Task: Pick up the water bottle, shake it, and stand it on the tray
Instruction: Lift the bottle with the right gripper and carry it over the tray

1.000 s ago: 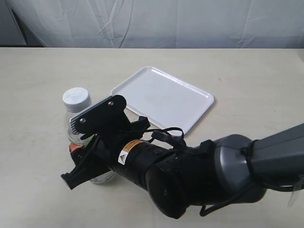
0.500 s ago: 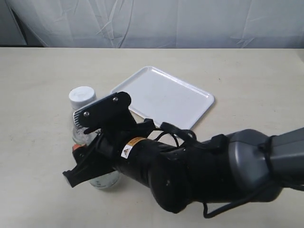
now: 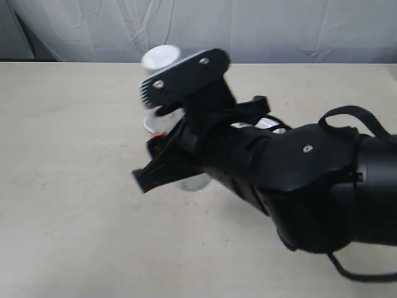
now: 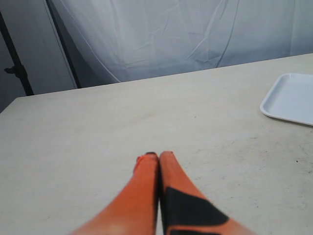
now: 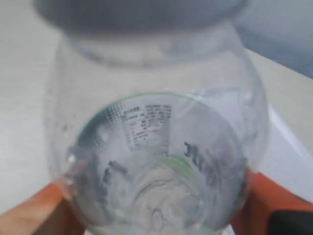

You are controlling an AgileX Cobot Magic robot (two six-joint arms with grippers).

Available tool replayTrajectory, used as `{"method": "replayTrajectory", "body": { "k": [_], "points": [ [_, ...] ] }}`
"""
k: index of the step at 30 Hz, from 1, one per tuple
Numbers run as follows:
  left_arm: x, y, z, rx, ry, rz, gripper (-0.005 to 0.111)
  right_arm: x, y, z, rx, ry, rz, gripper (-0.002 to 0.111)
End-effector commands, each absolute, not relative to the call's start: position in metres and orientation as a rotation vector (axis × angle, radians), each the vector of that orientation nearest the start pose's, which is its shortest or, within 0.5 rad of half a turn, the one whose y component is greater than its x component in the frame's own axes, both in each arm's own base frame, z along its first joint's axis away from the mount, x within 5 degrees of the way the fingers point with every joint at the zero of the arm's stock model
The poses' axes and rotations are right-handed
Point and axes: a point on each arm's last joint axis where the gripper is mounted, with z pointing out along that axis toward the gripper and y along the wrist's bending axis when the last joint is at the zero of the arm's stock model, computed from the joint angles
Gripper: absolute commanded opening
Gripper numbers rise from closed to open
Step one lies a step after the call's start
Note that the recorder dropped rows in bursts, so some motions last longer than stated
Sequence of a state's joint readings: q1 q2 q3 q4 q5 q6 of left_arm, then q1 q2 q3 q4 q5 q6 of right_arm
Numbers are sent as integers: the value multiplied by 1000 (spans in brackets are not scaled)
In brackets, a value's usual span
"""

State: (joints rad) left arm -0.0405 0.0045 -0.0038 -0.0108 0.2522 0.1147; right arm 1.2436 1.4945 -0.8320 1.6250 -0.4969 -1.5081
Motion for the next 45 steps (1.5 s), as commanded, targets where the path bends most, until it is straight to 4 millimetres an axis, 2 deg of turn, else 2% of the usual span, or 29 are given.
{"method": "replayTrajectory", "body": {
  "k": [1, 2, 5, 6, 7, 9, 10, 12, 13, 15, 16, 18, 20, 22, 24, 26, 28, 29, 30, 31, 34, 36, 38, 42, 43, 45],
  "points": [
    [55, -3, 191, 120, 1720, 35, 0, 160, 238, 263, -262, 1968, 78, -1],
    [55, -3, 191, 120, 1720, 35, 0, 159, 238, 265, -291, 1972, 92, -1],
    [55, -3, 191, 120, 1720, 35, 0, 136, 265, 268, -867, 1885, 328, -1],
    [55, -3, 191, 120, 1720, 35, 0, 135, 264, 271, -900, 1872, 323, -1],
    [55, -3, 191, 120, 1720, 35, 0, 141, 258, 274, -761, 1915, 283, -1],
    [55, -3, 191, 118, 1720, 33, 0, 152, 242, 277, -365, 1987, 243, -1],
    [55, -3, 191, 118, 1720, 33, 0, 152, 242, 277, -366, 1989, 251, -1],
    [55, -3, 191, 118, 1720, 33, 0, 143, 249, 283, -603, 1941, 317, -1],
    [55, -3, 191, 118, 1720, 33, 0, 139, 250, 289, -658, 1915, 371, -1],
    [55, -3, 191, 118, 1720, 33, 0, 137, 245, 299, -600, 1912, 433, -1],
    [55, -3, 191, 118, 1720, 33, 0, 140, 240, 300, -533, 1920, 390, -1],
    [55, -3, 191, 118, 1720, 33, 0, 145, 230, 286, -442, 1956, 264, -1],
    [55, -3, 191, 120, 1720, 35, 0, 138, 233, 258, -544, 2025, 312, -1],
    [55, -3, 192, 120, 1718, 35, 0, 130, 237, 249, -649, 2044, 382, -1],
    [55, -3, 192, 120, 1718, 35, 0, 135, 228, 265, -551, 2003, 328, -1],
    [55, -3, 192, 120, 1718, 35, 0, 138, 219, 300, -431, 1928, 356, -1],
    [55, -3, 192, 118, 1718, 34, 0, 134, 213, 329, -411, 1860, 442, -1],
    [55, -3, 192, 118, 1718, 34, 0, 132, 212, 333, -428, 1845, 465, -1],
    [55, -3, 192, 118, 1718, 34, 0, 131, 211, 332, -451, 1842, 460, -1],
    [55, -3, 192, 118, 1718, 34, 0, 131, 210, 322, -477, 1858, 427, -1],
    [55, -3, 192, 118, 1718, 34, 0, 132, 210, 268, -547, 1983, 301, -1],
    [55, -3, 192, 118, 1718, 34, 0, 130, 209, 254, -575, 2012, 266, -1],
    [55, -3, 192, 118, 1718, 34, 0, 127, 210, 269, -557, 1974, 311, -1],
    [55, -3, 192, 118, 1718, 34, 0, 116, 205, 337, -501, 1806, 475, -1],
    [55, -3, 192, 118, 1718, 34, 0, 114, 203, 344, -505, 1783, 486, -1],
    [55, -3, 192, 118, 1718, 34, 0, 114, 202, 342, -516, 1782, 468, -1]
  ]
}}
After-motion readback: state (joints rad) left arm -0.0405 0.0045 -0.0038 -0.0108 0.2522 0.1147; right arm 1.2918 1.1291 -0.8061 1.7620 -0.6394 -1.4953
